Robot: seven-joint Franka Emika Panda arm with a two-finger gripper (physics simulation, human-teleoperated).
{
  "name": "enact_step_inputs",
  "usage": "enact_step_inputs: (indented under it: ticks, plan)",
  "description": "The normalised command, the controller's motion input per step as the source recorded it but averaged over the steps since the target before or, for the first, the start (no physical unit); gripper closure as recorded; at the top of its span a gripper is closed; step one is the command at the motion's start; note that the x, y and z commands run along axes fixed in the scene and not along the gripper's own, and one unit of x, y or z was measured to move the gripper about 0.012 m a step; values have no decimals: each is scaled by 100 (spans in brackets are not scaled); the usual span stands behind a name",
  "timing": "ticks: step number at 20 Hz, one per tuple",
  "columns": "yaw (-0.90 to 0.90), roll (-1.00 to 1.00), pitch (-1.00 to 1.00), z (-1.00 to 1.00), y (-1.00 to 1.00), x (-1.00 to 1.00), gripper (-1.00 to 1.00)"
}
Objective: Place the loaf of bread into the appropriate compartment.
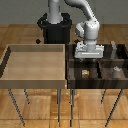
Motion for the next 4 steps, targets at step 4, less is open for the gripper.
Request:
enact_step_inputs:
  ticks: [4]
  plan:
    - [0, 0, 0, 0, 0, 0, -100]
